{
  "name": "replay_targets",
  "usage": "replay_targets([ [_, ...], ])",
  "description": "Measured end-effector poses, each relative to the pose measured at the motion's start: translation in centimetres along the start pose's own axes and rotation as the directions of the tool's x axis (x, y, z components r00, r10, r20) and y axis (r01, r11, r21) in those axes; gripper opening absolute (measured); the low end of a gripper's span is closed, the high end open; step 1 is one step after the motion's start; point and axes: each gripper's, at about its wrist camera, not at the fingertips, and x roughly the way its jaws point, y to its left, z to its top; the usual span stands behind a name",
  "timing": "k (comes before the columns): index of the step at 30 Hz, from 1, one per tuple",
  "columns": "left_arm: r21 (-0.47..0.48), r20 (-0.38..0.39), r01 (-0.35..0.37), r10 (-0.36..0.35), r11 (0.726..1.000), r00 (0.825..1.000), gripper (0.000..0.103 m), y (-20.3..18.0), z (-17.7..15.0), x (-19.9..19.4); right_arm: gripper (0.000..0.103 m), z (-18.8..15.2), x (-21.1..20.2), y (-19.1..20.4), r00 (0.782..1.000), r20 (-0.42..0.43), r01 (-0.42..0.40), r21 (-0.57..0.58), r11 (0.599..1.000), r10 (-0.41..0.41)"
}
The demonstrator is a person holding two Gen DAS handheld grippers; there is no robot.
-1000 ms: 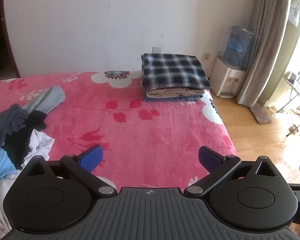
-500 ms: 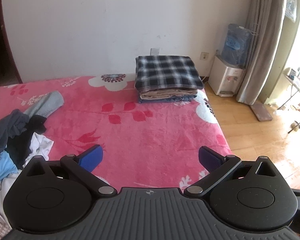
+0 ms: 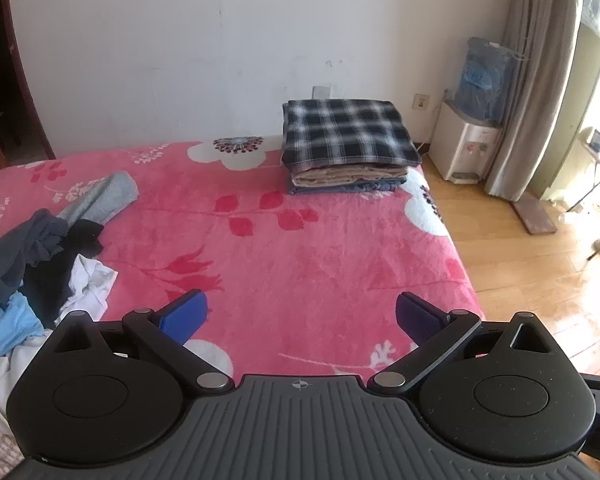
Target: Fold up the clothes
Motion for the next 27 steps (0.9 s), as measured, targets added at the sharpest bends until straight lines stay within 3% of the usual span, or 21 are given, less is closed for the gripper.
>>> replay_targets([
  [27, 0.031, -0.033, -0.022, 0.023, 0.999, 0.999, 0.102, -1.1, 0.1, 1.5, 0.103, -0.2, 2.1, -0.7, 0.999, -0.04, -0.012, 0.032, 0.999, 0.014],
])
